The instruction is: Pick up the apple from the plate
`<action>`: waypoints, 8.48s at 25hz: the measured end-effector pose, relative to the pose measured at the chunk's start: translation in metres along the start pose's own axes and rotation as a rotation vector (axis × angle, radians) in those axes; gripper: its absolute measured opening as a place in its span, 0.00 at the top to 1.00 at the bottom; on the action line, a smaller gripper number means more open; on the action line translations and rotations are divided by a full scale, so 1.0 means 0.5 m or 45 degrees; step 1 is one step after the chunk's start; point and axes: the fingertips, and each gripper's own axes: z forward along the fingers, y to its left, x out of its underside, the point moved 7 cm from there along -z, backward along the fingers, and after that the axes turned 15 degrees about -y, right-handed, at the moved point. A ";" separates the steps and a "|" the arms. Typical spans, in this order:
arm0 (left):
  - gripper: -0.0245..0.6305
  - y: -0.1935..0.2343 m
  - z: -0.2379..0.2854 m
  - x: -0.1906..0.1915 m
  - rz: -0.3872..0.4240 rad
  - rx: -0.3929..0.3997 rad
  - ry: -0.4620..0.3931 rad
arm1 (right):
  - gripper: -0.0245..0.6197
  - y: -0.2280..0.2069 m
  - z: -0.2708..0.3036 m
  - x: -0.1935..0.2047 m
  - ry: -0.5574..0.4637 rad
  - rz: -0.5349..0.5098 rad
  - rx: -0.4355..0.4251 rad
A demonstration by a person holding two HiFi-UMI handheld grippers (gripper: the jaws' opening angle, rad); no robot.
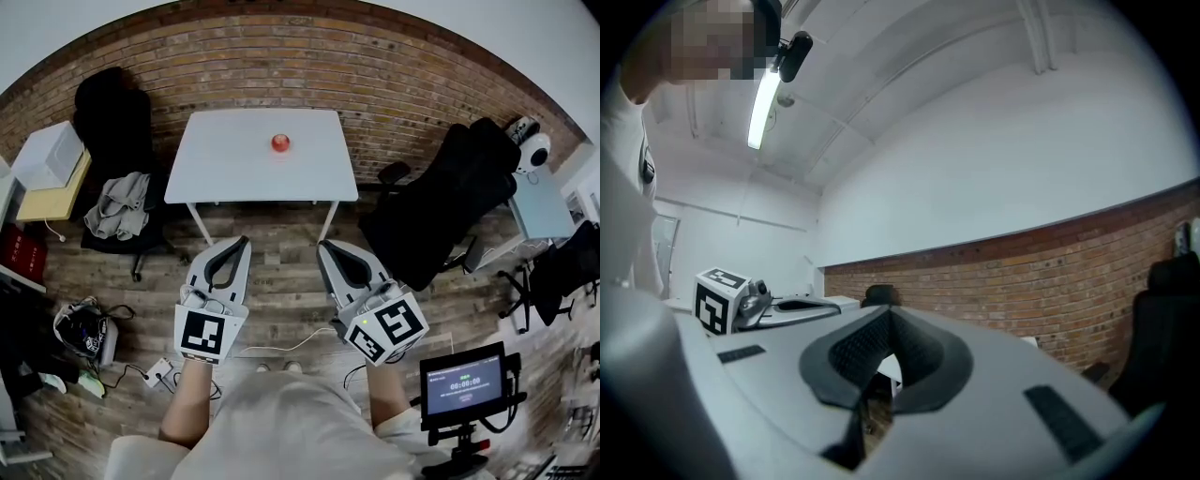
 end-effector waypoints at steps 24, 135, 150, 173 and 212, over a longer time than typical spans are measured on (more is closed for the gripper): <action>0.95 -0.062 0.058 0.052 -0.006 -0.084 0.074 | 0.96 -0.132 -0.049 0.039 0.068 0.051 -0.004; 0.95 0.330 0.674 0.407 0.007 0.152 0.313 | 0.96 -0.591 0.529 0.222 0.143 0.062 -0.022; 0.95 0.353 0.740 0.486 -0.067 0.214 0.356 | 0.96 -0.651 0.554 0.258 0.196 0.061 0.063; 0.95 0.448 0.891 0.654 -0.123 0.439 0.501 | 0.96 -0.747 0.673 0.342 0.285 0.136 0.236; 0.57 0.458 0.948 0.904 -0.155 0.777 0.679 | 0.96 -0.793 0.724 0.456 0.449 0.241 0.476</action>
